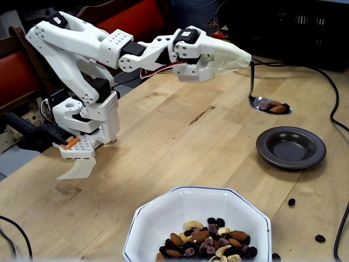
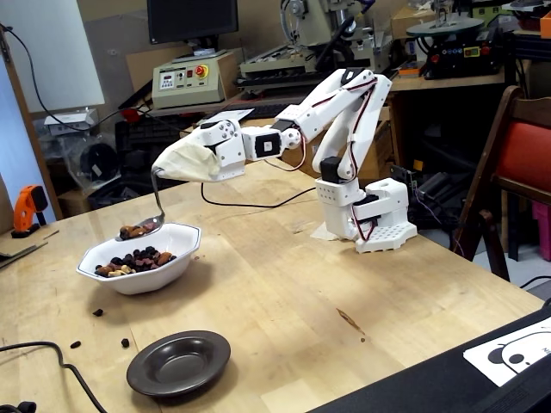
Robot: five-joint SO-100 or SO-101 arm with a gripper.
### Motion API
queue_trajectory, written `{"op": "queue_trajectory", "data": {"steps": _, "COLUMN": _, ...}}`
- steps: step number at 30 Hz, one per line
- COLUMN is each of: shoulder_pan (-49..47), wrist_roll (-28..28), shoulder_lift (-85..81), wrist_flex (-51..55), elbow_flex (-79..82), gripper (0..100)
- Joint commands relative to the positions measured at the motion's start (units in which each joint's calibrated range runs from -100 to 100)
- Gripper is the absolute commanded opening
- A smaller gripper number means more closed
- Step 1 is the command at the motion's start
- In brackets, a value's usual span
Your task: Use spoon to transfer food from the white bowl to brown plate
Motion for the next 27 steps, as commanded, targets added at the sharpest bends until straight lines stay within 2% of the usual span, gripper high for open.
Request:
{"op": "queue_trajectory", "data": {"steps": 1, "shoulder_pan": -2.25, "wrist_roll": 0.1, "shoulder_lift": -2.58, "wrist_flex": 0.01, "elbow_flex": -1.82, "gripper": 3}}
{"op": "queue_trajectory", "data": {"steps": 15, "shoulder_pan": -9.07, "wrist_roll": 0.15, "shoulder_lift": -2.5, "wrist_flex": -0.07, "elbow_flex": -1.73, "gripper": 3}}
{"op": "queue_trajectory", "data": {"steps": 27, "shoulder_pan": -9.81, "wrist_roll": 0.15, "shoulder_lift": -1.64, "wrist_flex": -0.62, "elbow_flex": -1.64, "gripper": 3}}
